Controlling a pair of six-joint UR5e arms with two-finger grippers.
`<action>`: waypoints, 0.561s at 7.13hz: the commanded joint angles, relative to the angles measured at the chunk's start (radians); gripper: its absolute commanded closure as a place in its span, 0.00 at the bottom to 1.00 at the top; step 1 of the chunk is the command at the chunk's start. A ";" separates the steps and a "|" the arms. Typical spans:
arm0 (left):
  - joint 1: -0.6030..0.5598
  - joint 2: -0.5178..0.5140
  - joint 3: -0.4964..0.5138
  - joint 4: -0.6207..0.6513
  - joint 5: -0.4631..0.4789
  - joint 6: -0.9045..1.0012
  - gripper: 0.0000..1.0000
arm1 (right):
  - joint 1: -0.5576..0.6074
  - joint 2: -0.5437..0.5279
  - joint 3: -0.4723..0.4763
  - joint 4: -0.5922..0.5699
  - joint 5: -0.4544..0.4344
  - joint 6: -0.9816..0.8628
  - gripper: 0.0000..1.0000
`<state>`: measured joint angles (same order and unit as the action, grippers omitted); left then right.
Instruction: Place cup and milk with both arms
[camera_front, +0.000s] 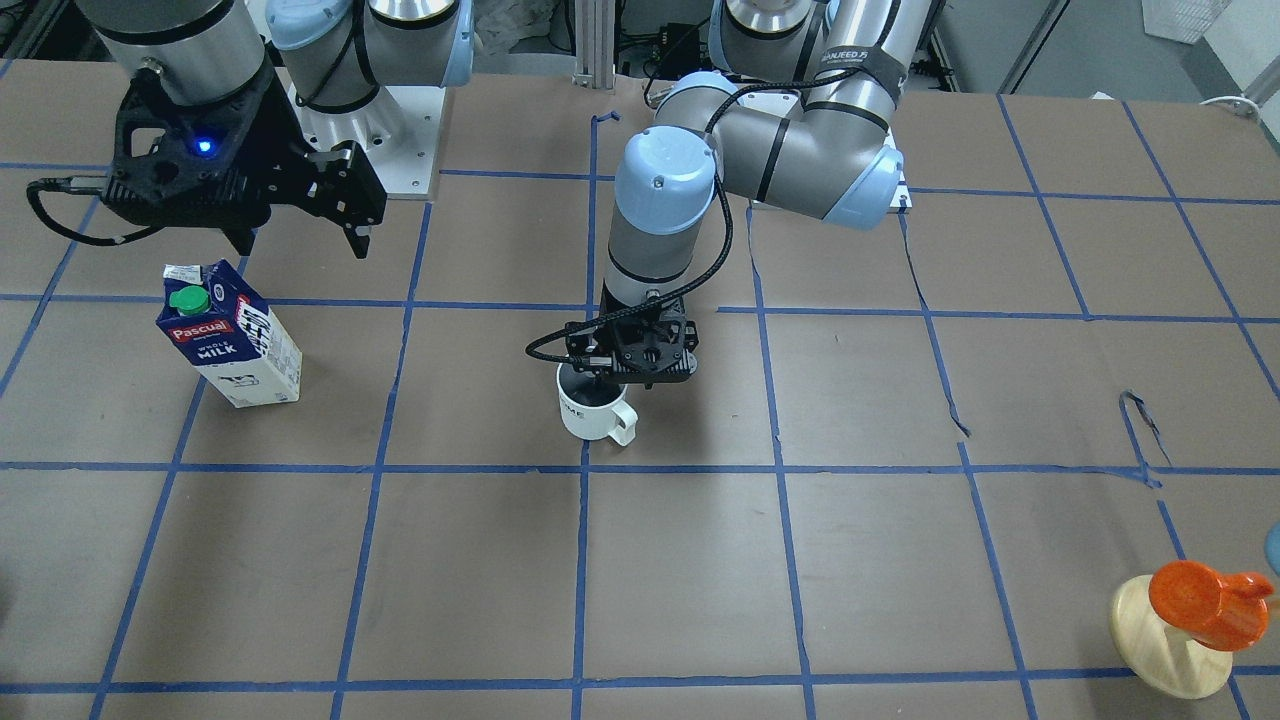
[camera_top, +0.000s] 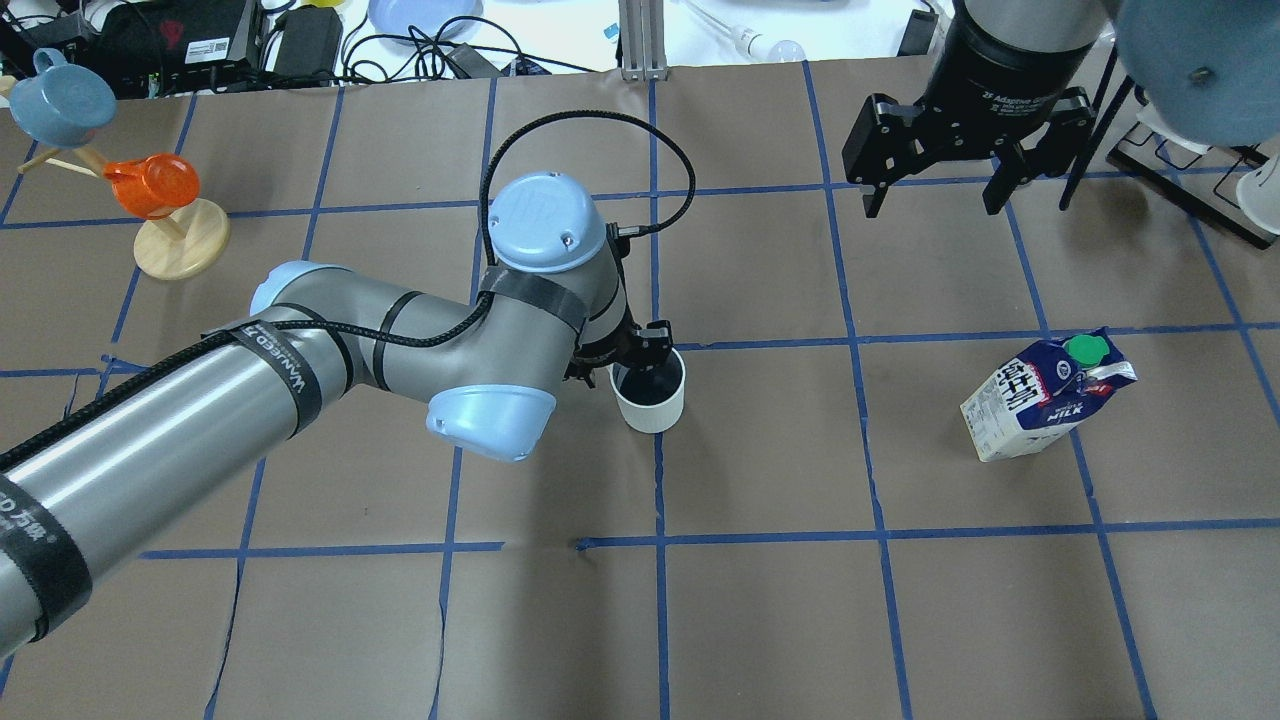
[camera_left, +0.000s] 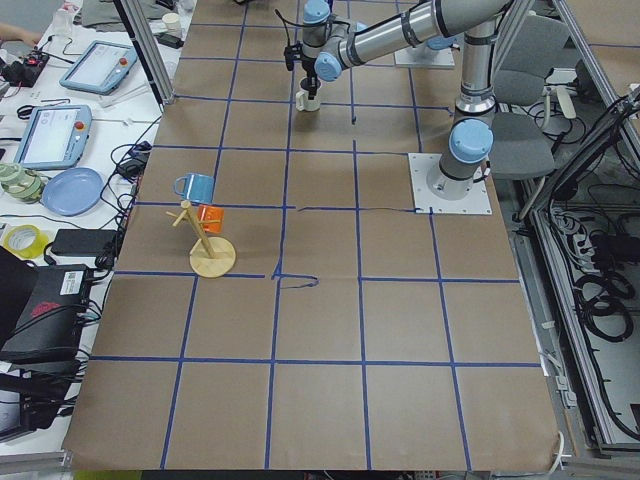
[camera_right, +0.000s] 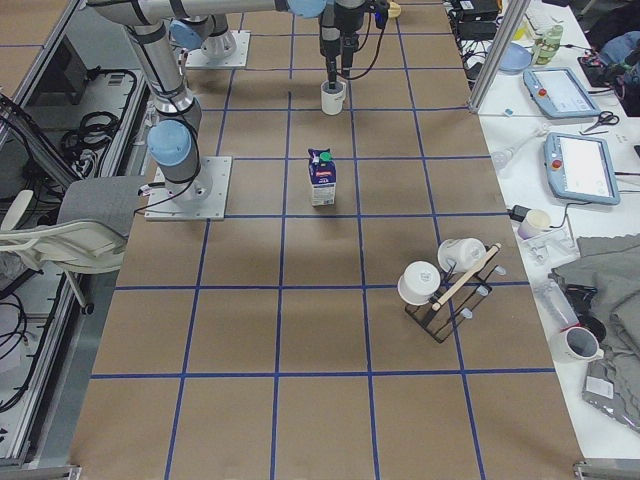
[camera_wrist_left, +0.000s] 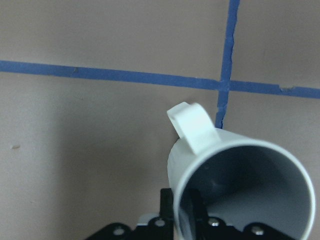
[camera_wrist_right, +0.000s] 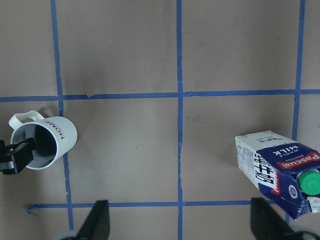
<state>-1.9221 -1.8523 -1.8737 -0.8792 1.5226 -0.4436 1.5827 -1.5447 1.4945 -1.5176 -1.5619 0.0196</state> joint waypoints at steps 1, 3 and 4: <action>0.053 0.053 0.073 -0.091 0.005 0.051 0.15 | -0.116 0.003 0.024 0.001 -0.004 -0.149 0.00; 0.194 0.161 0.100 -0.235 0.004 0.312 0.10 | -0.243 -0.005 0.110 -0.006 -0.004 -0.298 0.00; 0.297 0.214 0.172 -0.376 -0.008 0.448 0.08 | -0.291 -0.002 0.137 -0.001 -0.041 -0.341 0.00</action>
<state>-1.7312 -1.7029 -1.7629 -1.1103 1.5239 -0.1483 1.3546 -1.5477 1.5937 -1.5207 -1.5749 -0.2609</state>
